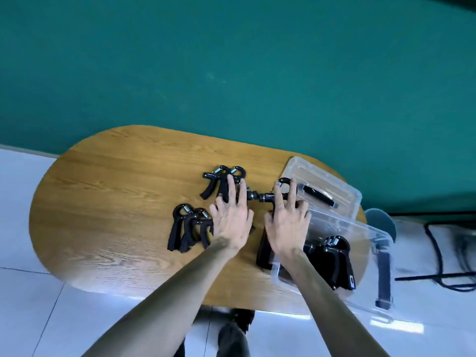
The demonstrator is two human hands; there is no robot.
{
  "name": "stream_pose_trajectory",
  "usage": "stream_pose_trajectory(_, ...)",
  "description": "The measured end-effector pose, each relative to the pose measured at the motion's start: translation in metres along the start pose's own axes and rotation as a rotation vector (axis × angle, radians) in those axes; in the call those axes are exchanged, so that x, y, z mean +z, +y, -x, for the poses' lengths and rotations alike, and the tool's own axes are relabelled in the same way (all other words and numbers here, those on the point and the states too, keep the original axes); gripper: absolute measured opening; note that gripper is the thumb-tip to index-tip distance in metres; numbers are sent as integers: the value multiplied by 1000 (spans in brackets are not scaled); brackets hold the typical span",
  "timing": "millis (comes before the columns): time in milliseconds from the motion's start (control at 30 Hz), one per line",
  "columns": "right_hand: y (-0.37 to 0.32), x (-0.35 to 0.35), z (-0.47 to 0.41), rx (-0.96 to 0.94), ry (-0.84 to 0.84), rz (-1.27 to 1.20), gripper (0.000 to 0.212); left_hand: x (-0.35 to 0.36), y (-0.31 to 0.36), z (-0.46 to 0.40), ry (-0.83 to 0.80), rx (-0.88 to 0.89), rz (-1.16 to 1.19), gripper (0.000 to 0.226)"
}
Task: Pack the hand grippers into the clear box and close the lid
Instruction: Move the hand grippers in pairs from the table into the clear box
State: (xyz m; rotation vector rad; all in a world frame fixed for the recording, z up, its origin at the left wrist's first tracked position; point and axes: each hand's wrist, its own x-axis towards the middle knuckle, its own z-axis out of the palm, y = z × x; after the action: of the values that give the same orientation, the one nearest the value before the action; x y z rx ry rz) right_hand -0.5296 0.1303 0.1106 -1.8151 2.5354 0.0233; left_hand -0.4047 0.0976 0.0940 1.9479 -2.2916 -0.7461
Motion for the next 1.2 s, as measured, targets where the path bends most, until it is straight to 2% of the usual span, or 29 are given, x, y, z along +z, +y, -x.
stream_pose_trajectory(333, 145, -4, 42, 160, 64, -44, 79, 50, 132, 37, 10, 167, -123, 77)
stream_pose_trajectory(533, 201, 15, 67, 256, 50, -93, 82, 87, 175, 56, -20, 225, -192, 78)
stream_pose_trajectory(767, 233, 53, 80, 264, -62, -114, 80, 131, 168, 56, -73, 167, -288, 76)
stream_pose_trajectory(1200, 238, 106, 64, 194, -199, -179, 79, 166, 154, 39, -143, 104, -331, 75)
